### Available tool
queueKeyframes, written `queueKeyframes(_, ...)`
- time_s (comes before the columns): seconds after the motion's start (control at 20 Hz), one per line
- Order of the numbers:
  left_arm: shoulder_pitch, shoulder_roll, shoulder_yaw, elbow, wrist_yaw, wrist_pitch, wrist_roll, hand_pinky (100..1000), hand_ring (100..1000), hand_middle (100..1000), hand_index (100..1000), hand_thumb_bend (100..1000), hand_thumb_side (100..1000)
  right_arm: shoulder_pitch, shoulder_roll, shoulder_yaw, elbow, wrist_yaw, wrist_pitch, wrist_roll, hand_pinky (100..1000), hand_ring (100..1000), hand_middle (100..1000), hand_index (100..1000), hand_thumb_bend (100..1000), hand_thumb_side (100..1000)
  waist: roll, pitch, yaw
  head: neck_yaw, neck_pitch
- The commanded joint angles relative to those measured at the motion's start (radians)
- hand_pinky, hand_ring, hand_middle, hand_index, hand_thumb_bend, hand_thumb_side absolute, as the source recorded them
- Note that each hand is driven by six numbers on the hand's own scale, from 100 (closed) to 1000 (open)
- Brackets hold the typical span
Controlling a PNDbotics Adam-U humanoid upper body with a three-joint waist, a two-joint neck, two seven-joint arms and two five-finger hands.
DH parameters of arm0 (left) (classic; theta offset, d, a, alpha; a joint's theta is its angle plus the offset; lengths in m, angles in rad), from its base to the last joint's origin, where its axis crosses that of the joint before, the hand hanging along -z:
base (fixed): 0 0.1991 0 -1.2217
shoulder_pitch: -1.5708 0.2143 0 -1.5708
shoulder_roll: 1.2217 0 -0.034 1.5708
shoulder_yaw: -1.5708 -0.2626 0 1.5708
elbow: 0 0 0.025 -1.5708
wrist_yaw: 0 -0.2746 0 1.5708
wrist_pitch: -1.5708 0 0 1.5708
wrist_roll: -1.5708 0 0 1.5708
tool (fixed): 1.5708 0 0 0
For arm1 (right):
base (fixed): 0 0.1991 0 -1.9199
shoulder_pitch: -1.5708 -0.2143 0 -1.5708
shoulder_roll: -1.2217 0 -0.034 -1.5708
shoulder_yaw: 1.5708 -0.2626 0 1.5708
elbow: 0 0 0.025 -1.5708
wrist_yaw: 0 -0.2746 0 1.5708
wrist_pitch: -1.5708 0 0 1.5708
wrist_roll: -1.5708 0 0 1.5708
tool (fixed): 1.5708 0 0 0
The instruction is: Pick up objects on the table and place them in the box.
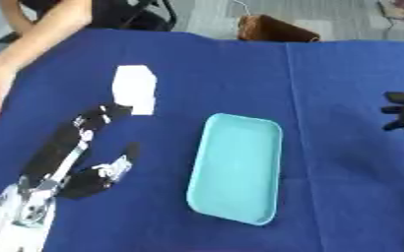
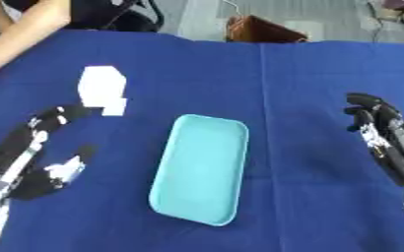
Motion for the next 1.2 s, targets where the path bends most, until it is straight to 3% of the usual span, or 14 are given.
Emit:
queueKeyframes(0.05, -0.002, 0.010, 0.004, -0.023, -0.002, -0.001, -0.001, 772, 788, 822, 901, 324, 875, -0.007, -0.022, -0.010, -0.025, 0.002, -0.002, -0.004, 644, 803, 877, 872, 100, 879, -0.001, -0.016, 0.000, 0.010, -0.012)
queueKeyframes(0.75, 0.000, 0.027, 0.014, -0.041, -0.032, 0.007, 0.005, 778, 791, 814, 900, 362, 852, -0.006, -0.023, -0.010, -0.024, 0.003, -0.002, -0.005, 643, 803, 877, 872, 100, 879, 0.004, -0.018, -0.012, 0.011, -0.019)
queueKeyframes(0.95, 0.020, 0.098, 0.018, -0.088, -0.055, 0.011, 0.005, 792, 805, 816, 900, 468, 815, -0.003, -0.026, -0.010, -0.023, 0.004, -0.002, -0.005, 643, 803, 877, 872, 100, 879, 0.007, -0.021, -0.008, 0.011, -0.012)
queueKeyframes(1.2, 0.047, 0.252, 0.023, -0.110, -0.147, -0.018, -0.003, 840, 875, 873, 915, 592, 798, 0.002, -0.031, -0.010, -0.021, 0.006, -0.001, -0.005, 643, 803, 877, 872, 100, 881, 0.016, -0.027, -0.008, 0.006, -0.008)
